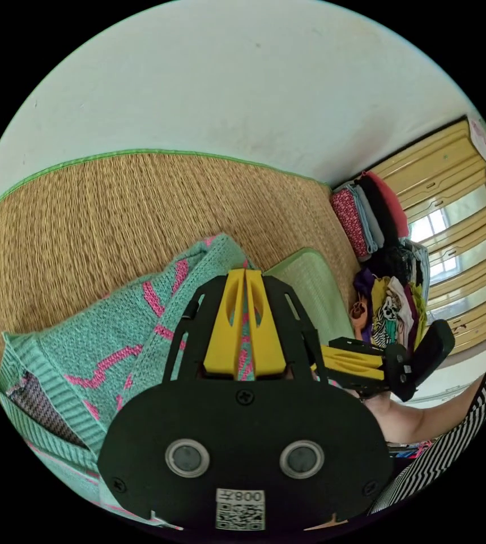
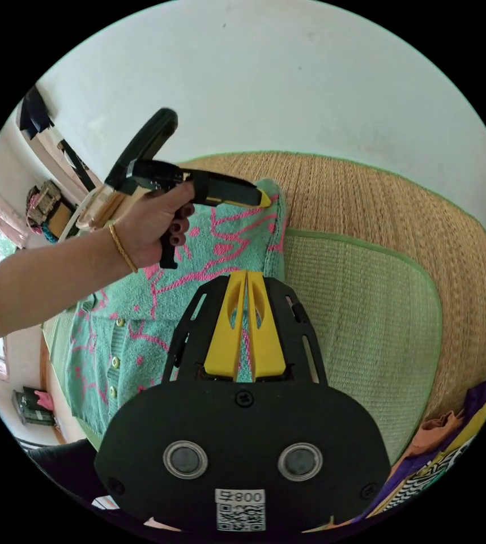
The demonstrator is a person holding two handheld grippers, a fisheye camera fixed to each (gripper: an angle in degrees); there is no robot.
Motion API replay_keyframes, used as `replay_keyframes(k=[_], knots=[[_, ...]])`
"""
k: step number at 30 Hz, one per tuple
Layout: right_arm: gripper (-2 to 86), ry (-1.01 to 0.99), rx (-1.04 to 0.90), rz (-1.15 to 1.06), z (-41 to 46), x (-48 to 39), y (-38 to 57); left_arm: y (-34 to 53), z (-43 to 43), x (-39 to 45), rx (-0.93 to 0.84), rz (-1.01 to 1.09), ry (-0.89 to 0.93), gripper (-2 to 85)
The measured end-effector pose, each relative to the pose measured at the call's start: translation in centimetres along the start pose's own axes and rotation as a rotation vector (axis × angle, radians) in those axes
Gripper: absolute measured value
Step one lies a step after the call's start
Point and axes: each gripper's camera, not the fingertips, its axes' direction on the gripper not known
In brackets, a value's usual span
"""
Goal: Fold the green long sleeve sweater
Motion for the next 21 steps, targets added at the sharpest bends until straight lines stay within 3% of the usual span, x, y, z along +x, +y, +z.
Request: replay_keyframes(k=[3, 10, 12, 14, 21], knots=[[0.1, 0.046, -0.095, 0.000, 2.0, 0.7, -0.4, -0.4, 0.8, -0.1, -0.060, -0.011, -0.006, 0.1], [0.1, 0.004, -0.039, 0.019, 0.5, 0.4, -0.4, 1.1, -4.2, 0.5, 0.068, -0.063, -0.047, 0.1], [0.1, 0.005, -0.095, 0.030, 1.8, 0.5, -0.5, 0.8, -3.9, -0.4, -0.004, -0.074, 0.002, 0.2], [0.1, -0.024, -0.079, 0.050, 1.9, 0.6, -0.7, 1.4, -5.4, -0.7, 0.035, -0.119, 0.040, 0.2], [0.1, -0.107, -0.054, -0.011, 0.5, -2.3, -1.8, 15.0, -17.4, 0.9, 0.129, -0.147, 0.037, 0.1]])
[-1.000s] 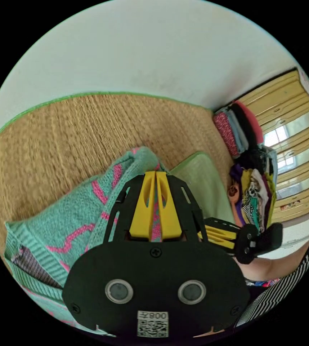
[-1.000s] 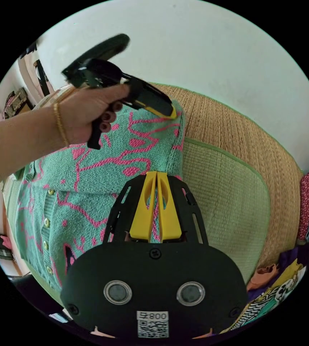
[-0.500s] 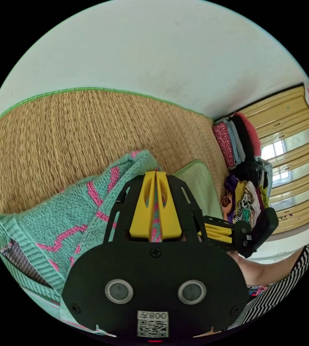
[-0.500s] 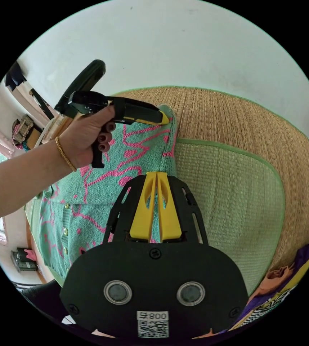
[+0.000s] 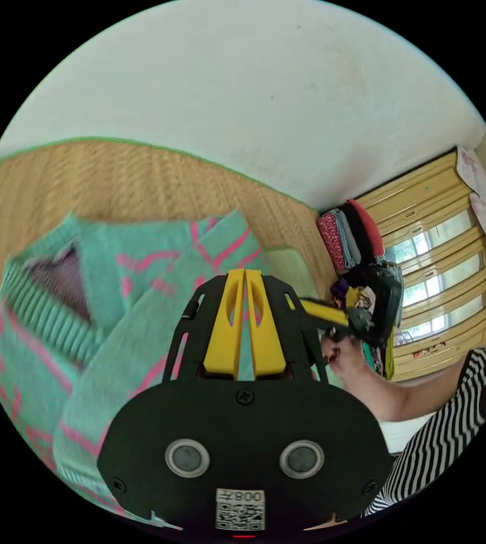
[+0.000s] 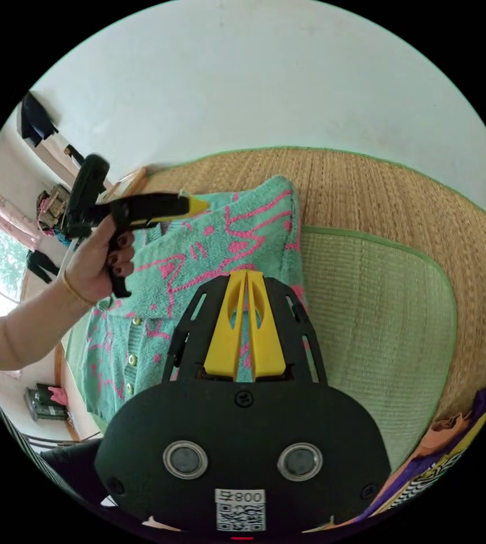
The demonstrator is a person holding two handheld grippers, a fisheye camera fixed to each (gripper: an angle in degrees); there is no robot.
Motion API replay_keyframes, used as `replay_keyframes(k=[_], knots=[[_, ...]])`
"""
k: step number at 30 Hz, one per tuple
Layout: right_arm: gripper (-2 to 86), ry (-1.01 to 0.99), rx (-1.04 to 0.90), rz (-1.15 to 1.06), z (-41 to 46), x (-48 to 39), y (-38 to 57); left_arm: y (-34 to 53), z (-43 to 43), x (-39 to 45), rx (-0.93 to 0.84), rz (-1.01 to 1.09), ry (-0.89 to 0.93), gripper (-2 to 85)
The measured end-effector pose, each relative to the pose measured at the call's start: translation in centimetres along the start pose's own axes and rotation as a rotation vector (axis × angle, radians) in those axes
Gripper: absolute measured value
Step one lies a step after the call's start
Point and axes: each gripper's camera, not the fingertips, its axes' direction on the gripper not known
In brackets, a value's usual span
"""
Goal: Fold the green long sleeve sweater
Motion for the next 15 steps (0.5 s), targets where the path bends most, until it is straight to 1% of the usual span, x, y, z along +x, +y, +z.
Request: replay_keyframes(k=[2, 4, 6, 7, 8, 9, 10, 12, 14, 15], knots=[[0.1, -0.018, -0.016, -0.042, 0.7, -1.3, -0.4, 4.7, -4.2, -1.2, 0.013, -0.081, -0.053, 0.1], [0.1, -0.013, -0.081, -0.070, 2.3, -2.3, -0.9, 10.4, -9.0, -2.9, 0.021, -0.225, -0.172, 0.1], [0.1, -0.015, -0.174, -0.071, 4.7, -2.8, -1.5, 13.9, -11.5, -4.6, 0.017, -0.332, -0.201, 0.2], [0.1, -0.021, -0.155, -0.069, 4.6, -2.8, -1.6, 15.6, -12.5, -5.8, -0.006, -0.394, -0.207, 0.2], [0.0, -0.028, -0.169, -0.057, 4.7, -3.0, -2.1, 16.3, -13.0, -6.2, -0.002, -0.407, -0.185, 0.2], [0.1, -0.025, -0.187, -0.050, 4.6, -3.3, -2.6, 17.3, -14.3, -6.5, 0.047, -0.426, -0.118, 0.2], [0.1, -0.025, -0.179, -0.051, 4.3, -3.6, -2.8, 17.7, -15.7, -6.2, 0.067, -0.420, -0.121, 0.2], [0.1, -0.085, -0.119, -0.082, 3.1, -5.8, -3.4, 18.1, -17.7, -5.3, 0.079, -0.396, -0.173, 0.2], [0.1, -0.159, -0.115, -0.119, 3.2, -8.3, -3.8, 19.2, -19.4, -5.2, 0.094, -0.413, -0.158, 0.3], [0.1, -0.213, -0.132, -0.160, 3.8, -10.4, -4.1, 20.3, -20.9, -5.4, 0.131, -0.447, -0.129, 0.4]])
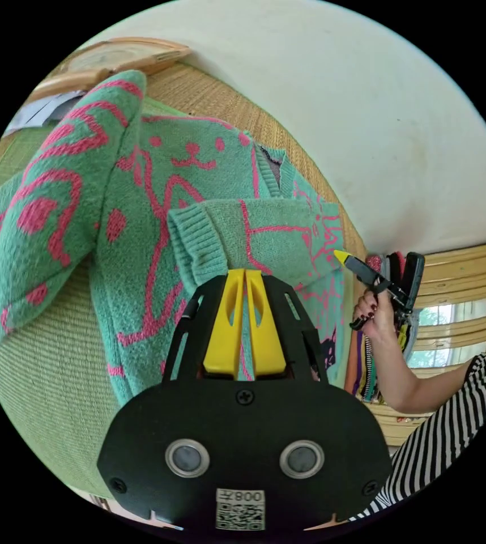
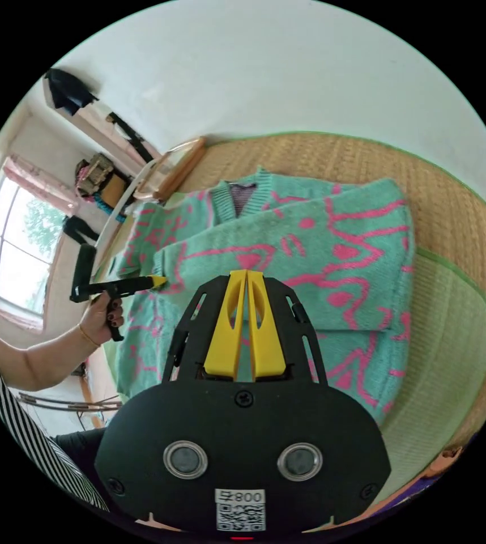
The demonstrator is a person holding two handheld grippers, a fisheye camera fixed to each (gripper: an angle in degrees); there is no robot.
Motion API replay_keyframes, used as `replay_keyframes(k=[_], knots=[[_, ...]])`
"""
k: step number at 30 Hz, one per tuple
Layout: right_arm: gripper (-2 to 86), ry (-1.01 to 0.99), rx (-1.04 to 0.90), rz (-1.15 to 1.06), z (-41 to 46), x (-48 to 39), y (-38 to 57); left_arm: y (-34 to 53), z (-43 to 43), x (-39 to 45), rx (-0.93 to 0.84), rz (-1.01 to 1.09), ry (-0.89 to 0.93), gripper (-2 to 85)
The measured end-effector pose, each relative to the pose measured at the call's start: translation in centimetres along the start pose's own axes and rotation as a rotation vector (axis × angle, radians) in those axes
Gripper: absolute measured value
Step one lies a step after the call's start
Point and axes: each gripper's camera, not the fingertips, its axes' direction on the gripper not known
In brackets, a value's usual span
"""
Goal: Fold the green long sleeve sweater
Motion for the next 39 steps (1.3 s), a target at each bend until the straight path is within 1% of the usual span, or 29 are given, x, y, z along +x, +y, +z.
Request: replay_keyframes(k=[2, 4, 5, 7, 8, 10, 13, 15, 19, 24, 26, 32, 35, 39], knots=[[0.1, -0.060, -0.051, -0.076, 2.1, -2.9, -0.9, 1.5, -3.1, -1.5, 0.065, -0.060, 0.059, 0.5], [0.0, -0.084, -0.130, -0.139, 4.7, -5.7, -1.9, 4.4, -8.5, -3.9, 0.192, -0.152, 0.088, 1.1], [0.0, -0.117, -0.164, -0.166, 6.1, -7.2, -2.6, 5.2, -9.9, -4.6, 0.223, -0.178, 0.094, 1.3], [0.0, -0.165, -0.187, -0.194, 7.8, -9.1, -3.6, 8.6, -15.5, -8.3, 0.347, -0.300, 0.101, 2.7], [0.0, -0.166, -0.207, -0.207, 8.9, -10.2, -4.3, 9.4, -16.8, -9.3, 0.373, -0.336, 0.104, 3.3], [0.0, -0.150, -0.240, -0.214, 10.5, -11.4, -5.4, 12.7, -21.8, -13.2, 0.497, -0.471, 0.115, 5.8], [0.0, -0.117, -0.294, -0.214, 12.6, -12.6, -7.1, 15.8, -27.0, -17.5, 0.620, -0.618, 0.075, 7.5], [0.0, -0.090, -0.340, -0.212, 14.0, -13.1, -8.0, 17.0, -29.3, -19.8, 0.660, -0.685, 0.077, 7.8], [0.0, -0.106, -0.368, -0.199, 14.5, -13.5, -9.3, 18.5, -33.1, -23.7, 0.710, -0.781, 0.098, 8.6], [0.0, -0.015, -0.394, -0.219, 14.9, -15.4, -10.4, 18.5, -35.2, -25.6, 0.692, -0.778, 0.120, 7.9], [0.1, -0.001, -0.399, -0.208, 15.1, -15.7, -10.8, 18.4, -35.5, -25.8, 0.681, -0.771, 0.146, 7.3], [0.1, -0.004, -0.407, -0.185, 15.0, -15.8, -11.8, 18.9, -36.7, -25.1, 0.631, -0.757, 0.122, 5.1], [0.1, -0.025, -0.415, -0.167, 14.7, -15.5, -12.2, 19.4, -37.3, -23.5, 0.666, -0.707, 0.157, 4.6], [0.1, -0.051, -0.418, -0.140, 14.2, -14.8, -12.6, 18.7, -38.2, -19.4, 0.684, -0.561, 0.199, 4.1]])
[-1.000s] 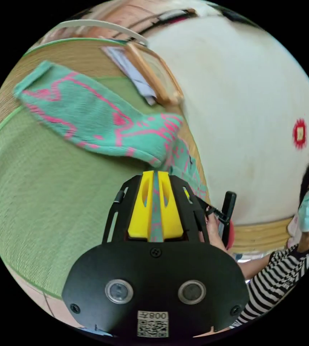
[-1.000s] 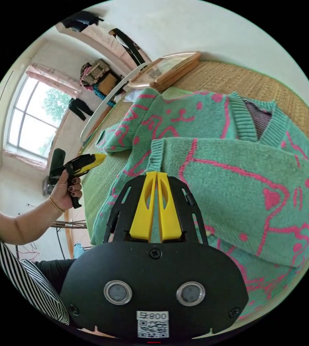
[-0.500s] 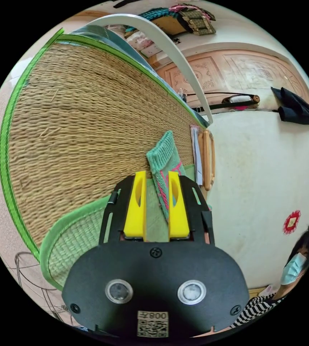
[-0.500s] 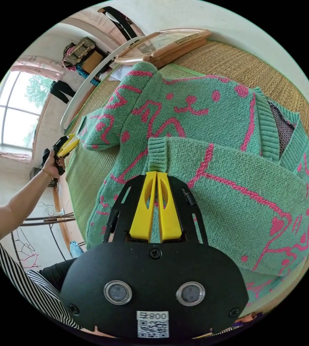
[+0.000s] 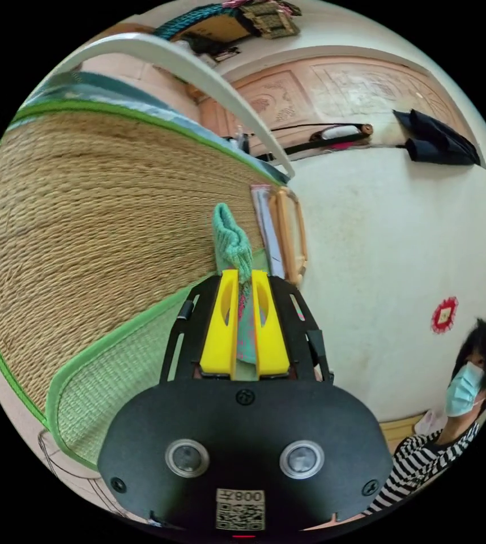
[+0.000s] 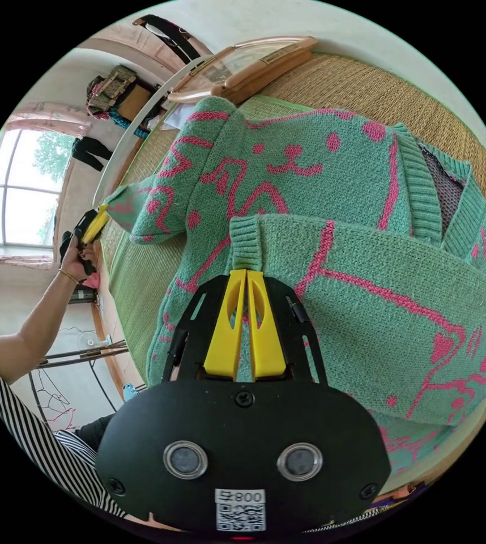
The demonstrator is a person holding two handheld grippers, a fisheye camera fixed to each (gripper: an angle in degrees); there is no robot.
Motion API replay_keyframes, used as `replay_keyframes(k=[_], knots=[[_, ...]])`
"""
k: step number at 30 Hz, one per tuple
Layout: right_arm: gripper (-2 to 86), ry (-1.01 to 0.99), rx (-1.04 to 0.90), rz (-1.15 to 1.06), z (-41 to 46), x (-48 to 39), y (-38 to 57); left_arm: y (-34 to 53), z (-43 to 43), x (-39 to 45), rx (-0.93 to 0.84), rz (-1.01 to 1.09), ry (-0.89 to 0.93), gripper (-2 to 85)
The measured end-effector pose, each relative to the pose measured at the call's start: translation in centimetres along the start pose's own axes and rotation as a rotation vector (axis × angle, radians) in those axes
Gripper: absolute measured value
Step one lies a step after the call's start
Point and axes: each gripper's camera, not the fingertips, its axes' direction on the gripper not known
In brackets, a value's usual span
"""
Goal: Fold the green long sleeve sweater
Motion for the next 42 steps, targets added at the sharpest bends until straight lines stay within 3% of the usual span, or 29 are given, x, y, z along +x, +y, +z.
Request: replay_keyframes(k=[11, 18, 27, 35, 42], knots=[[0.5, -0.110, 0.068, 0.102, -3.8, 3.5, 2.5, 8.0, 5.9, 13.9, -0.208, 0.465, 0.165, 4.0], [6.1, -0.524, 0.389, 0.105, -11.8, 6.2, 6.0, 18.7, 14.1, 18.4, -0.408, 0.704, 0.127, 3.9], [10.7, -0.706, 0.396, 0.101, -14.8, 9.7, 6.3, 30.0, 22.4, 19.7, -0.528, 0.869, 0.022, 3.8], [6.8, -0.759, 0.316, 0.170, -15.3, 14.1, 9.0, 38.1, 28.8, 20.9, -0.589, 1.068, -0.123, 3.7], [3.2, -0.667, 0.454, 0.054, -22.8, 16.7, 13.9, 43.8, 33.7, 23.6, -0.541, 1.158, 0.018, 3.7]])
